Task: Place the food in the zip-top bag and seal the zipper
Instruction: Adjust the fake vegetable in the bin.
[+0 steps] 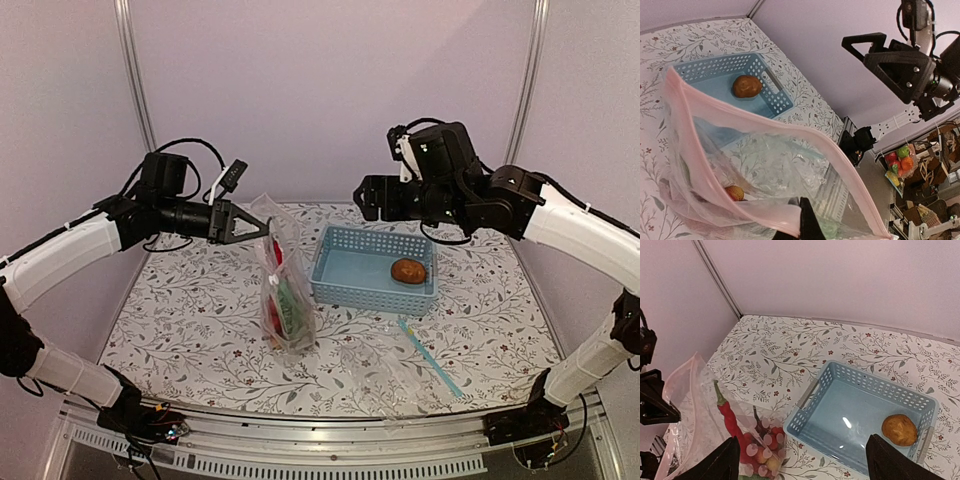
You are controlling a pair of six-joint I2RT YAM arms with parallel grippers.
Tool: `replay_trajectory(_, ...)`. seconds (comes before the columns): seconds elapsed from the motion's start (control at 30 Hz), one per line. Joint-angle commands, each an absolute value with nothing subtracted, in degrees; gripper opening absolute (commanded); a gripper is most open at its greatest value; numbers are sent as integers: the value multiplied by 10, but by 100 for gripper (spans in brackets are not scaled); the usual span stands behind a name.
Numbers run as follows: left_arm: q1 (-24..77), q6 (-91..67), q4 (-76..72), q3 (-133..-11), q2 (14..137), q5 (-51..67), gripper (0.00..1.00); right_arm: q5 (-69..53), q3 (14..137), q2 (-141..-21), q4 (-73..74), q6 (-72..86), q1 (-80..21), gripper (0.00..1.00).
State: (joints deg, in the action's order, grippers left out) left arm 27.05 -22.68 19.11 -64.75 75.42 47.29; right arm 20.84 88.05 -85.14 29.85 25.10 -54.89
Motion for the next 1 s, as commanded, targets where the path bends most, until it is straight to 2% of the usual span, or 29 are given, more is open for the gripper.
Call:
replay_trajectory(0.0, 270, -223, 183, -642, 752, 467, 0, 180, 853, -843, 398, 264, -496, 87)
replay_trajectory(0.43, 270, -220, 189, -644, 747, 462, 0, 18, 870, -957, 480, 161, -350, 87)
replay_trajectory(0.97, 269, -211, 198, -648, 740, 460, 0, 24, 1048, -1194, 597, 3, -298, 87)
